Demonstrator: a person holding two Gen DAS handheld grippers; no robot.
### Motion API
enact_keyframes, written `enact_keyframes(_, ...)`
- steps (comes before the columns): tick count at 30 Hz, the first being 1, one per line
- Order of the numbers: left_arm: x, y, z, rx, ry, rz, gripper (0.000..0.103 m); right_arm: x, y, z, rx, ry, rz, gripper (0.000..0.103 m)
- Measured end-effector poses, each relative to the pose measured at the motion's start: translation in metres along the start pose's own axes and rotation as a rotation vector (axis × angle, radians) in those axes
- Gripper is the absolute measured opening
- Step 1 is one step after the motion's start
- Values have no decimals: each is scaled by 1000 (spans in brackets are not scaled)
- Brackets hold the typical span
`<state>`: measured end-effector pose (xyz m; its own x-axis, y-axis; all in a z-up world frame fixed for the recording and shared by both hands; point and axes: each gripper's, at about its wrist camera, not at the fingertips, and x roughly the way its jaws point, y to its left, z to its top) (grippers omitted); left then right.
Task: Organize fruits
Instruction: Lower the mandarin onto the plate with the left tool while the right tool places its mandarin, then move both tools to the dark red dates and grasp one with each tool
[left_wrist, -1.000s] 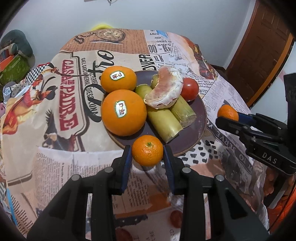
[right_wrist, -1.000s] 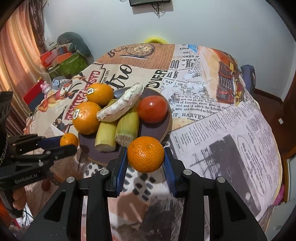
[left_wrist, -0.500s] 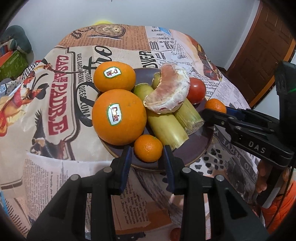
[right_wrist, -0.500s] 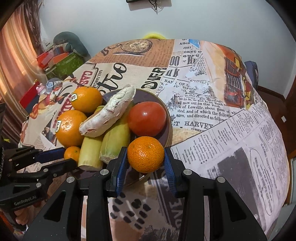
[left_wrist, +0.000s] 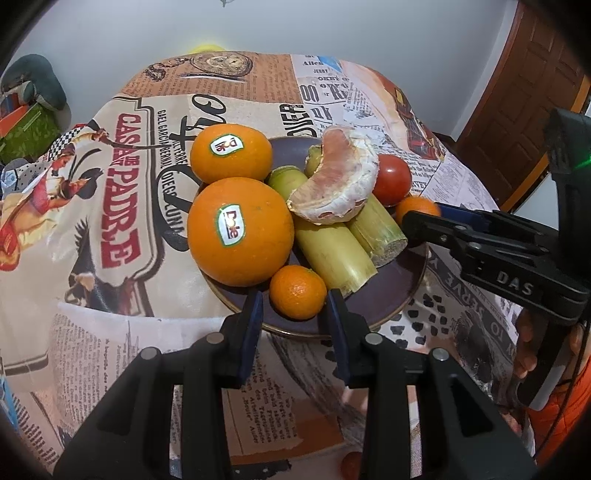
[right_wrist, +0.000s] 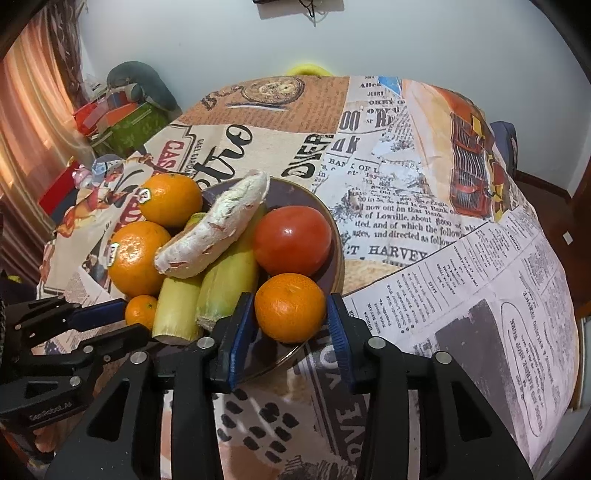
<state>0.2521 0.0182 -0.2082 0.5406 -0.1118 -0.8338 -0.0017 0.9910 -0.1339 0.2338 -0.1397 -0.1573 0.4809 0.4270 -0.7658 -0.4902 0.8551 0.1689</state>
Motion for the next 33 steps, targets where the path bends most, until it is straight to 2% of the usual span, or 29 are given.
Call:
enact_keyframes(2, -4, 0, 0, -2, -7, 4, 42, -6, 2, 0, -6, -15, -5, 49)
enact_keyframes(3, -6, 1, 0, -3, -12, 7, 46, -10, 3, 0, -11, -21, -7, 49)
enact_keyframes(7, -21, 1, 1, 2, -48, 28, 49, -22, 7, -2, -17, -31, -13, 49)
enact_keyframes(11, -41, 2, 0, -6, -82, 34, 57, -38, 14, -8, -22, -42, -11, 49)
enact_keyframes(19, -76, 5, -7, -15, -116, 33, 62, -72, 37, -19, -55, -75, -11, 49)
enact_keyframes(21, -88, 6, -11, -17, -134, 34, 70, -80, 44, -22, -61, -82, -6, 49)
enact_keyframes(23, -99, 5, -16, 1, -153, 58, 73, -87, 51, -25, -72, -91, -10, 49)
enact_keyframes(25, -108, 4, -20, 20, -168, 88, 75, -94, 56, -28, -76, -97, -9, 52)
enact_keyframes(26, -110, 4, -22, 23, -168, 91, 76, -95, 58, -29, -77, -101, -11, 57)
enact_keyframes(28, -115, 7, -27, 17, -168, 86, 77, -100, 63, -32, -74, -116, -21, 61)
enact_keyframes(33, -124, 19, -40, -8, -165, 94, 77, -104, 72, -44, -55, -104, -1, 61)
